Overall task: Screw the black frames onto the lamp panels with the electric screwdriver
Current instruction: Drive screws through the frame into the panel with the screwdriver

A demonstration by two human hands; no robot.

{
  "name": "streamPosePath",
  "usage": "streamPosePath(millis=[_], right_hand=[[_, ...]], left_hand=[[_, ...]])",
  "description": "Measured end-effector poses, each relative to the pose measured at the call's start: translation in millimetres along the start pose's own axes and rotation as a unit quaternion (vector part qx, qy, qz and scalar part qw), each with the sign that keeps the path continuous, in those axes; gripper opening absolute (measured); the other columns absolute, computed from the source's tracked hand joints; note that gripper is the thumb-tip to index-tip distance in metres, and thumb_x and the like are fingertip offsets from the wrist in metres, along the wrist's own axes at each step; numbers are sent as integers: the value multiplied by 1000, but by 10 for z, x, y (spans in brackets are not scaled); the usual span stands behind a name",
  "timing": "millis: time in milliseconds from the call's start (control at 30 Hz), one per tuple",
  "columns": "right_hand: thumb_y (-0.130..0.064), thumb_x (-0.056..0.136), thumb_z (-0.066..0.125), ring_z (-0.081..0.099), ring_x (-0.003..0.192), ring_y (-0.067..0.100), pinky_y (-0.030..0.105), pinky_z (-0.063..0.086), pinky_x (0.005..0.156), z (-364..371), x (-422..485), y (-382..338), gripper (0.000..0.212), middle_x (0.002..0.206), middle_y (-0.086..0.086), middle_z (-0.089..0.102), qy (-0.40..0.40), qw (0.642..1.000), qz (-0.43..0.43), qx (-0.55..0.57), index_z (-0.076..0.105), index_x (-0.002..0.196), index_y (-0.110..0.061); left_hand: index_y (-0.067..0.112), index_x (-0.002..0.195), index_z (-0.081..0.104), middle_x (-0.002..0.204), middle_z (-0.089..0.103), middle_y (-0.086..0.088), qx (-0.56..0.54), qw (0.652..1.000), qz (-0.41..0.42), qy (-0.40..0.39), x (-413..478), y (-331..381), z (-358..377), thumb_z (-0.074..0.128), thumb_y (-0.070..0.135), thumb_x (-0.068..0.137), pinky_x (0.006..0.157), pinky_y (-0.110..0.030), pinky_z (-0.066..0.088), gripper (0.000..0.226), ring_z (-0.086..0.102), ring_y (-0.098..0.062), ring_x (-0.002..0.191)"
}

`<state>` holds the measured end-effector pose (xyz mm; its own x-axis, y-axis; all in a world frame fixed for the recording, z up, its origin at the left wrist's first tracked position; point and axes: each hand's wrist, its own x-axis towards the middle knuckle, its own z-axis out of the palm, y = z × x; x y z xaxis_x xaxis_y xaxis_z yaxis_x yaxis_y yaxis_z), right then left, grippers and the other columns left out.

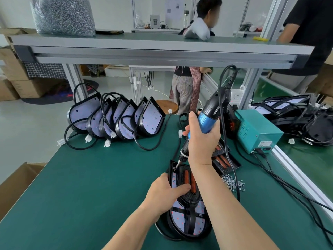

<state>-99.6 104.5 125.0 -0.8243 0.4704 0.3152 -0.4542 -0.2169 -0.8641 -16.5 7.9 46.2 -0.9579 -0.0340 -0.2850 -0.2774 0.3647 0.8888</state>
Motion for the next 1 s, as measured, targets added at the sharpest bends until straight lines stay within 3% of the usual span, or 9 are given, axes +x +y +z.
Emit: streamPosePath(millis=[133,367,467,567,800,1000], right_hand=[[-32,84,74,60,51,18,34,56,58,7,-15,1,18,68,8,61,-9,1000,3,-7,57,87,-27],[-21,85,73,57,50,18,47,58,62,-16,1,68,20,66,4,58,-31,999,17,2,54,87,-22],[-30,78,74,56,48,14,30,54,56,12,-55,75,23,64,-6,59,-56,998,-3,-13,54,87,-20],[-36,74,73,56,48,14,20,48,53,16,-102,78,30,64,0,58,-74,997,-7,-16,55,92,-19],[-49,77,77,61,61,16,34,52,65,-13,-126,73,17,65,-5,60,-176,983,-2,-53,62,85,-44],[-42,75,79,58,60,15,31,54,69,-200,-37,-97,16,63,-3,62,-123,991,22,43,69,88,-42]], left_hand=[[22,101,61,99,71,8,-14,1000,3,-2,-5,-8,5,80,43,78,87,-34,55,37,67,-11,93],[24,95,56,100,68,8,-13,1000,-4,5,-5,-44,15,80,45,78,88,-34,55,36,64,-9,93],[28,86,50,91,63,12,-22,1000,-4,6,-12,-31,16,81,44,78,78,-27,53,36,59,-3,83],[11,101,61,102,72,-3,-33,999,-4,2,-32,2,13,80,48,68,92,-47,55,53,69,-22,96],[15,108,62,107,73,1,-51,998,-10,-19,-36,34,-23,80,46,69,97,-44,53,53,69,-18,101],[20,105,64,101,75,6,-45,998,-10,-44,-26,86,-8,81,48,63,95,-39,56,53,71,-13,95]])
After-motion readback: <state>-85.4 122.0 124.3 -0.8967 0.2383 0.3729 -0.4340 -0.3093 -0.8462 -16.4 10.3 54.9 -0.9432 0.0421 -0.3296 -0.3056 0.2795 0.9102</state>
